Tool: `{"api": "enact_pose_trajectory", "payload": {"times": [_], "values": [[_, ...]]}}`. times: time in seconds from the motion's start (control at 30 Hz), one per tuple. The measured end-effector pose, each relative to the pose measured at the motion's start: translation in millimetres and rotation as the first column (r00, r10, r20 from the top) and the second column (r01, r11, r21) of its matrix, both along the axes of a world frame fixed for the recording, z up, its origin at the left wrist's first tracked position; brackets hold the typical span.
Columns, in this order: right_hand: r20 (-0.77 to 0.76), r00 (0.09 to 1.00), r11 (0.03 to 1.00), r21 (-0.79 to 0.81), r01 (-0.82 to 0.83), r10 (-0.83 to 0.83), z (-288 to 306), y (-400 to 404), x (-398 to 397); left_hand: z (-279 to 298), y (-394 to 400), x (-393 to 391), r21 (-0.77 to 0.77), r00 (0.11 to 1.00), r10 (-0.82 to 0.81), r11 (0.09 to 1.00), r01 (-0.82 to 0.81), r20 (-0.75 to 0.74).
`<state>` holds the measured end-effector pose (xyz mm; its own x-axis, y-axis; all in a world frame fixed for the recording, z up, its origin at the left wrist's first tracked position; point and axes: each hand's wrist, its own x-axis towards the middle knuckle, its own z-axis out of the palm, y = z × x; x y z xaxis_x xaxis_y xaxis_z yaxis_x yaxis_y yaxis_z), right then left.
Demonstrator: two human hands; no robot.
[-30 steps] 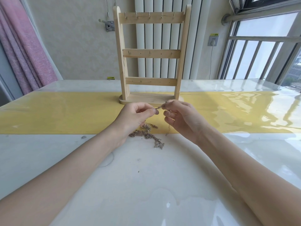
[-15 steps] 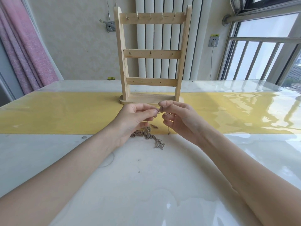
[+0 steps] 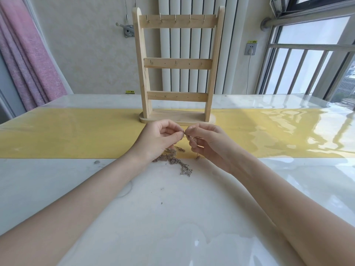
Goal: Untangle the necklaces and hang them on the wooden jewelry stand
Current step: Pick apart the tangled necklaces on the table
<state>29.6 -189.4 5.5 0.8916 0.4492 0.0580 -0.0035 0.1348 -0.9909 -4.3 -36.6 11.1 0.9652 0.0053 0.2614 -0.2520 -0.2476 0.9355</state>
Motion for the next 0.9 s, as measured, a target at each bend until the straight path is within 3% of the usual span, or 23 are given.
{"api": "enact_pose_trajectory", "payload": {"times": [0.4, 0.6, 0.9], "values": [[0.071, 0.997, 0.999, 0.045, -0.007, 0.003, -1.6, 3.1, -0.1, -3.9, -2.8, 2.4, 0.134, 0.998, 0.067, 0.989, -0.064, -0.017], [0.068, 0.998, 0.995, 0.102, 0.009, -0.016, -0.9, 1.6, 0.8, 2.5, -4.4, -3.5, 0.085, 0.994, -0.070, 0.993, 0.077, -0.083], [0.046, 0.998, 0.989, 0.141, 0.035, -0.042, 1.4, -0.5, 3.1, 5.5, -0.6, -2.4, -0.240, 0.969, -0.166, 0.963, 0.120, -0.181]]}}
